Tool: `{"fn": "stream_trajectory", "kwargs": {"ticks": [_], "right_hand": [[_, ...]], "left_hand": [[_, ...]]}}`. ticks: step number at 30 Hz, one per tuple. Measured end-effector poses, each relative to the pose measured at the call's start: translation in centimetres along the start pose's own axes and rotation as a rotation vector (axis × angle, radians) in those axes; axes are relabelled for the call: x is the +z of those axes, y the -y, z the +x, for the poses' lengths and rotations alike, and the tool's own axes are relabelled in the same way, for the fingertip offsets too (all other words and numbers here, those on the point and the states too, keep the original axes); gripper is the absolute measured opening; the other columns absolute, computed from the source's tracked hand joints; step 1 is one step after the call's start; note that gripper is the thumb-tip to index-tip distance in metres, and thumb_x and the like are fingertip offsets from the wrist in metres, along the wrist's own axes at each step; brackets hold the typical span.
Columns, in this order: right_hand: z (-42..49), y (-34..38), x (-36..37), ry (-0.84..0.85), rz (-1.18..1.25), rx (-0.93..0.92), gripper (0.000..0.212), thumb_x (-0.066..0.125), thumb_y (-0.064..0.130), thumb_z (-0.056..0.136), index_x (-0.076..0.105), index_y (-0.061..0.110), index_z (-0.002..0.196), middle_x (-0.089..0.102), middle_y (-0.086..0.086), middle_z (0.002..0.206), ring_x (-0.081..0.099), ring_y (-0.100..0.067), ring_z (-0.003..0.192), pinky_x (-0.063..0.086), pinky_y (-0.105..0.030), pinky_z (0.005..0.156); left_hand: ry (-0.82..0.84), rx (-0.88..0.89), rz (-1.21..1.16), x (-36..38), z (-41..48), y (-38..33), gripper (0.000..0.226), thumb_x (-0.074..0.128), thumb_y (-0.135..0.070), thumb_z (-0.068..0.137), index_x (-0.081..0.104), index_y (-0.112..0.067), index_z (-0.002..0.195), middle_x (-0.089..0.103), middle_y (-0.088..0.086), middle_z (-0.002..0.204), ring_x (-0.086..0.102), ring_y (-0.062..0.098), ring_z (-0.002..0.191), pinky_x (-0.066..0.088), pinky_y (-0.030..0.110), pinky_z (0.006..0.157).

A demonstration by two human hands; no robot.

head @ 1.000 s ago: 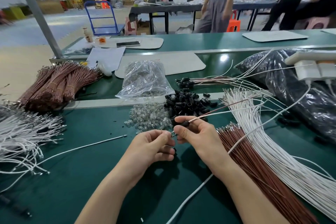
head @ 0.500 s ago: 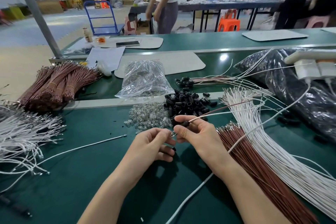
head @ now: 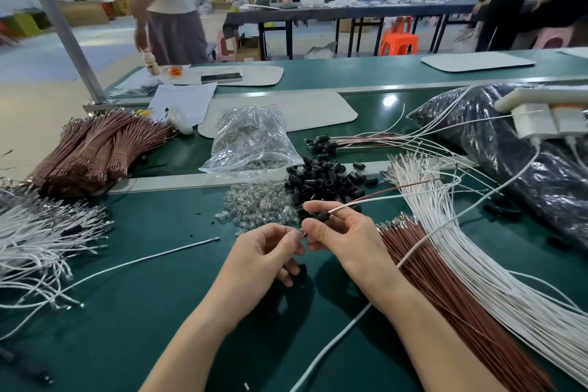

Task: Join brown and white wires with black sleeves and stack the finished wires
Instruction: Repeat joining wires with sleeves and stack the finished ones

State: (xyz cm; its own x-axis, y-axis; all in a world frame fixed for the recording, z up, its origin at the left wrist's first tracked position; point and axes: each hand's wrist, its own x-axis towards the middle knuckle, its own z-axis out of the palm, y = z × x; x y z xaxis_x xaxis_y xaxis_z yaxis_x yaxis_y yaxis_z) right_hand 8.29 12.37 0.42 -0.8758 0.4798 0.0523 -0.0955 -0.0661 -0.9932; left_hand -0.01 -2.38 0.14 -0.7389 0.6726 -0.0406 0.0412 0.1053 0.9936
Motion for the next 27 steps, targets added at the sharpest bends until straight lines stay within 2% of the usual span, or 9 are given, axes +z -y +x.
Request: {"fn": "stream_trajectory", "kwargs": {"ticks": [5, 10, 16, 21, 27], "right_hand": [[-0.15, 0.15, -0.01, 0.091, 0.026, 0.005, 0.028, 0.077, 0.010, 0.085, 0.076, 0.032, 0.102, 0.075, -0.002, 0.084, 0.071, -0.012, 0.079, 0.056, -0.020, 0.072], [-0.12, 0.13, -0.08, 0.060, -0.004, 0.002, 0.025, 0.078, 0.010, 0.085, 0.075, 0.029, 0.102, 0.075, 0.000, 0.080, 0.071, -0.010, 0.077, 0.056, -0.018, 0.072], [-0.04, -0.04, -0.31, 0.084, -0.030, 0.011, 0.028, 0.082, 0.025, 0.080, 0.074, 0.036, 0.104, 0.075, -0.002, 0.083, 0.072, -0.015, 0.077, 0.057, -0.022, 0.076], [0.07, -0.20, -0.35, 0.084, -0.013, 0.007, 0.032, 0.082, 0.033, 0.074, 0.073, 0.036, 0.105, 0.075, -0.002, 0.083, 0.072, -0.015, 0.078, 0.058, -0.025, 0.078], [0.01, -0.21, -0.44, 0.078, 0.012, 0.010, 0.028, 0.083, 0.022, 0.079, 0.074, 0.032, 0.104, 0.075, -0.003, 0.082, 0.072, -0.015, 0.075, 0.056, -0.022, 0.073]], "left_hand": [[-0.026, 0.022, -0.001, 0.07, 0.06, -0.07, 0.013, 0.061, -0.014, 0.100, 0.071, -0.007, 0.095, 0.074, 0.004, 0.083, 0.064, 0.013, 0.060, 0.053, 0.022, 0.054], [-0.006, 0.011, -0.019, -0.02, 0.03, -0.11, 0.012, 0.063, -0.014, 0.099, 0.069, -0.004, 0.095, 0.073, 0.004, 0.083, 0.065, 0.015, 0.061, 0.054, 0.024, 0.055], [0.012, 0.031, -0.009, -0.20, -0.06, -0.12, 0.013, 0.064, -0.015, 0.098, 0.069, -0.003, 0.096, 0.072, 0.004, 0.082, 0.065, 0.014, 0.062, 0.054, 0.024, 0.055], [0.006, 0.070, 0.045, -0.10, 0.01, 0.12, 0.012, 0.065, -0.017, 0.097, 0.070, -0.008, 0.094, 0.072, 0.008, 0.082, 0.065, 0.014, 0.062, 0.055, 0.025, 0.056], [0.023, 0.096, 0.073, -0.29, -0.09, 0.21, 0.021, 0.067, -0.048, 0.082, 0.072, -0.028, 0.086, 0.073, 0.011, 0.079, 0.066, 0.018, 0.062, 0.057, 0.030, 0.061]]}}
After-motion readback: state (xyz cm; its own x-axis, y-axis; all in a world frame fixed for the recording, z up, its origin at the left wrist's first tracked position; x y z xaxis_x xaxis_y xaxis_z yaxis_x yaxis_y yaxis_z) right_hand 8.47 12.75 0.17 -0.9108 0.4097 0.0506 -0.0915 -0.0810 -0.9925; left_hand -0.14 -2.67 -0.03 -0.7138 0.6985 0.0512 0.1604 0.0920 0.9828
